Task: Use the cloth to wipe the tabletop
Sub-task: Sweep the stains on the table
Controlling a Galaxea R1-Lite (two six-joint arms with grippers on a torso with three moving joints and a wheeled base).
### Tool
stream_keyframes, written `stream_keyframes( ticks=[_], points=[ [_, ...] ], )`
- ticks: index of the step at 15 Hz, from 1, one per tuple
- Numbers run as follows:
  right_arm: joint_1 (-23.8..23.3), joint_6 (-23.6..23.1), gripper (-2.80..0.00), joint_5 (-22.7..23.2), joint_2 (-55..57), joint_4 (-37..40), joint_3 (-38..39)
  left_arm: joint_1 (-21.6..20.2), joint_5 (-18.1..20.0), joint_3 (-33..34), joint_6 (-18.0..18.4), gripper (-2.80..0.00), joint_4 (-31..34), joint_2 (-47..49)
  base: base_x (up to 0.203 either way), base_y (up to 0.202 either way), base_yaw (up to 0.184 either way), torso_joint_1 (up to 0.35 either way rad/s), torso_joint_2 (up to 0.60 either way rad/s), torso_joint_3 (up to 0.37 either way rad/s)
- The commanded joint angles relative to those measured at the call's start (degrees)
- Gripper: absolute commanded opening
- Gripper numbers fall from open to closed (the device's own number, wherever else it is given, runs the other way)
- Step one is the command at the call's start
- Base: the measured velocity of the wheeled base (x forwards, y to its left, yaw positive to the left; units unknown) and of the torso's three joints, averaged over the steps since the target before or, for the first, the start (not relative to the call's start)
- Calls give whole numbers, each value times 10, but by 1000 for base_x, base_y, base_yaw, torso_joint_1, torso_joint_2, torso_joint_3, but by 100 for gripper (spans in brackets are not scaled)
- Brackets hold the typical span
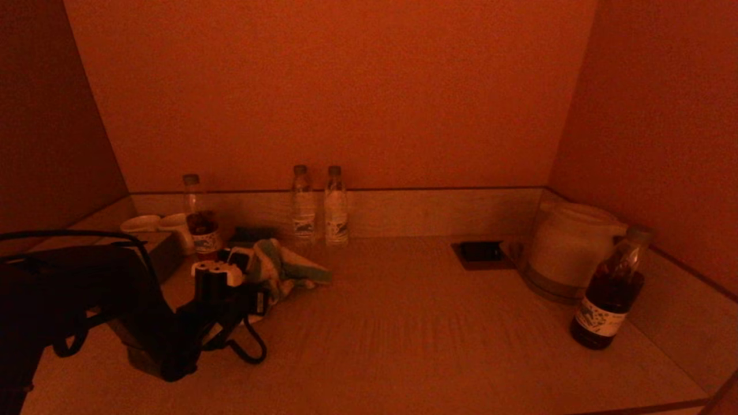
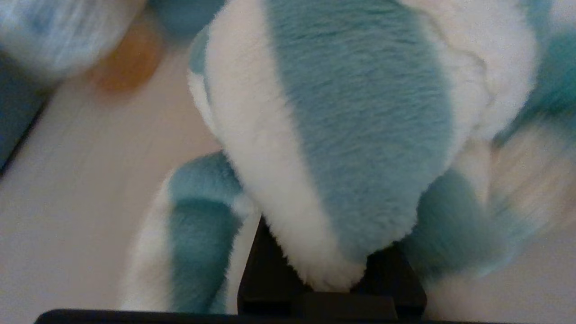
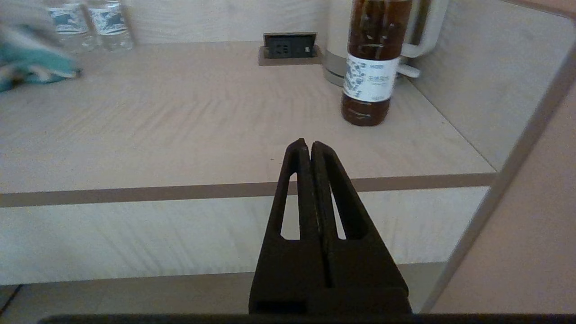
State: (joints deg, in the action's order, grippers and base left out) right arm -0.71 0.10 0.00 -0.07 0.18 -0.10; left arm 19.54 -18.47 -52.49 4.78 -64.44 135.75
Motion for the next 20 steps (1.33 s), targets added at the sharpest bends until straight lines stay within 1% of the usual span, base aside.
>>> stream_keyframes(
  ticks=[1, 2, 5, 7, 8, 10, 12, 13, 14, 15, 17, 19, 20],
  points=[
    [0, 0, -280, 0, 1, 0, 0, 21, -2, -93, -5, -280, 24, 24, 0, 0, 0, 0, 0, 0],
    [0, 0, -280, 0, 1, 0, 0, 44, -4, -141, -10, -280, 53, 33, 0, 0, 0, 0, 0, 0],
    [0, 0, -280, 0, 1, 0, 0, 131, -15, -236, -18, -280, 125, 60, 0, 0, 0, 0, 0, 0],
    [0, 0, -280, 0, 1, 0, 0, 160, -24, -266, -19, -280, 144, 68, 0, 0, 0, 0, 0, 0],
    [0, 0, -280, 0, 1, 0, 0, 165, -25, -271, -20, -280, 149, 70, 0, 0, 0, 0, 0, 0],
    [0, 0, -280, 0, 1, 0, 0, 200, -26, -318, -20, -280, 168, 83, 0, 0, 0, 0, 0, 0],
    [0, 0, -280, 0, 1, 0, 0, 220, -29, -336, -20, -280, 180, 91, 0, 0, 0, 0, 0, 0],
    [0, 0, -280, 0, 1, 0, 0, 244, -31, -349, -20, -280, 185, 94, 0, 0, 0, 0, 0, 0],
    [0, 0, -280, 0, 1, 0, 0, 251, -33, -355, -21, -280, 189, 95, 0, 0, 0, 0, 0, 0],
    [0, 0, -280, 0, 1, -1, 0, 259, -36, -355, -21, -280, 190, 94, 0, 0, 0, 0, 0, 0],
    [0, 0, -280, 0, 1, 0, 0, 309, -51, -350, -26, -280, 190, 90, 0, 0, 0, 0, 0, 0],
    [0, 0, -280, 0, 1, 0, 0, 323, -65, -342, -31, -280, 189, 86, 0, 0, 0, 0, 0, 0],
    [0, 0, -280, 0, 1, 0, 0, 350, -76, -331, -32, -280, 188, 79, 0, 0, 0, 0, 0, 0]
  ],
)
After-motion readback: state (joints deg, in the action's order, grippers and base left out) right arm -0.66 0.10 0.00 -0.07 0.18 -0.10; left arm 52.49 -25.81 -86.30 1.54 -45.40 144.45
